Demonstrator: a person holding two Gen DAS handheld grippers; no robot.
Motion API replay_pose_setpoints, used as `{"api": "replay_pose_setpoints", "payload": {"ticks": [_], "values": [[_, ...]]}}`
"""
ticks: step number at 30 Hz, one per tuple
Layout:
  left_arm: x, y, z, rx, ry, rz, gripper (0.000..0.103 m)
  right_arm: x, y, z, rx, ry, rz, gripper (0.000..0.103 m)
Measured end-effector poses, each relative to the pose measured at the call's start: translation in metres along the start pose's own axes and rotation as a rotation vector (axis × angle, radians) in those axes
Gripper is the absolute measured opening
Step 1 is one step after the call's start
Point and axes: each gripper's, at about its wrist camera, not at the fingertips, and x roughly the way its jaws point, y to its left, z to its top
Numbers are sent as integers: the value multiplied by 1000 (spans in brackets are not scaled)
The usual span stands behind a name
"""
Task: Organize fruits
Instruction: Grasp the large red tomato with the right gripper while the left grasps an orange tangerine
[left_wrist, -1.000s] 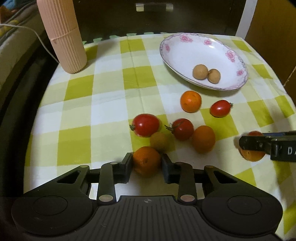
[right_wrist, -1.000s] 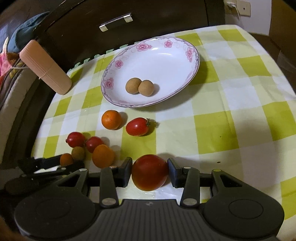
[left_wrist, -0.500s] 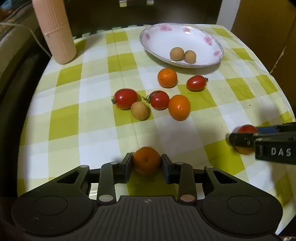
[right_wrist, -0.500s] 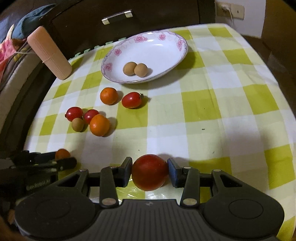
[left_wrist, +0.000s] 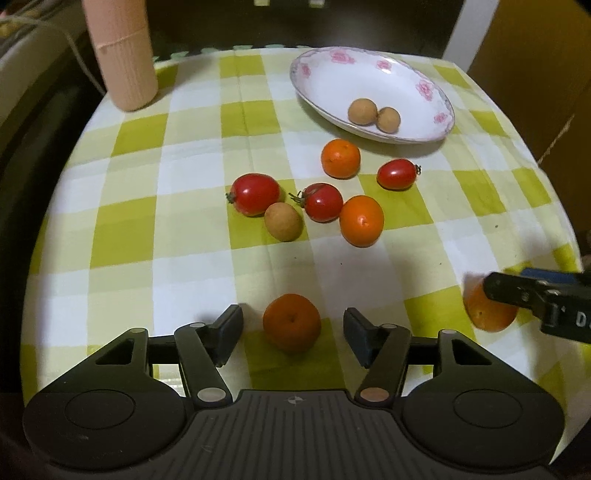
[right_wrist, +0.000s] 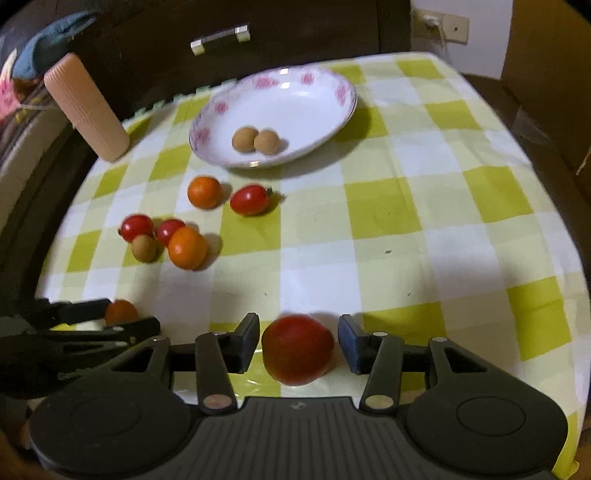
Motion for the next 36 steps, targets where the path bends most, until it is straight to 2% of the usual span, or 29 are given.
{"api": "replay_pose_setpoints", "payload": {"ticks": [6, 11, 13, 17, 22, 27, 33, 35, 36], "values": [[-9, -1, 2, -15, -25, -18, 63, -25, -2, -5, 38, -33, -18, 49], [2, -1, 1, -8, 5, 12, 61, -46, 4, -7, 40, -51, -55, 50], [2, -1, 2, -4, -6, 16, 61, -48, 7, -5, 33, -44, -61, 52], [4, -4, 1, 14, -13, 21, 62, -38, 12, 0, 11, -41, -81, 52], [5, -2, 3, -2, -4, 10, 67, -16, 12, 2, -1, 10, -39, 52], [6, -5, 3, 10, 2, 12, 70, -1, 8, 0, -24, 45, -34, 52], [7, -4, 4, 11, 3, 15, 69, 11, 2, -2, -4, 75, -10, 52], [7, -6, 2, 27, -1, 28, 66, 15, 3, -3, -19, 78, -15, 46], [7, -8, 1, 41, -6, 45, 61, 16, 4, -4, -29, 80, -15, 43]]}}
